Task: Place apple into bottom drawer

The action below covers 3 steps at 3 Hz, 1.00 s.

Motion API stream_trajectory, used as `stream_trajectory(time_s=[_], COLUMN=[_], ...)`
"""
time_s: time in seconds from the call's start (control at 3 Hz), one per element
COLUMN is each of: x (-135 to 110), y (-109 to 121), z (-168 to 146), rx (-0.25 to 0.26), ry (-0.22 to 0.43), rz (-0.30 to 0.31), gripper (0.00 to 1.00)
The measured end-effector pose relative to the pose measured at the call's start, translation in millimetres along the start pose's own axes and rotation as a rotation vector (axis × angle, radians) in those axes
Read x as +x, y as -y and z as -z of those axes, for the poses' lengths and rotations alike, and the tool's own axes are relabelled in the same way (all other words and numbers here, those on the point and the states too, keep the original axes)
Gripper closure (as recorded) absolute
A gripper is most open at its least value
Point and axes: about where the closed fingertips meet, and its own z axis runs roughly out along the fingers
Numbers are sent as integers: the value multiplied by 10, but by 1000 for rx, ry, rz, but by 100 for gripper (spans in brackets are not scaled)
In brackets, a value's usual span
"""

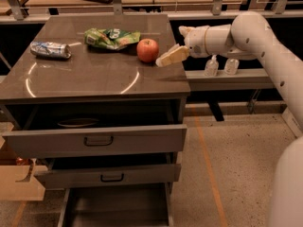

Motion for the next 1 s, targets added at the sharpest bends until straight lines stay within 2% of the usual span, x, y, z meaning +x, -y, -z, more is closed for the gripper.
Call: stream_trajectory(time_s=[0.67,1.0], x=[150,-18], y=[28,-134], z=[-528,-778], rx=[-71,-173], ry=[-15,4], rz=[-62,-93], gripper=[0,26])
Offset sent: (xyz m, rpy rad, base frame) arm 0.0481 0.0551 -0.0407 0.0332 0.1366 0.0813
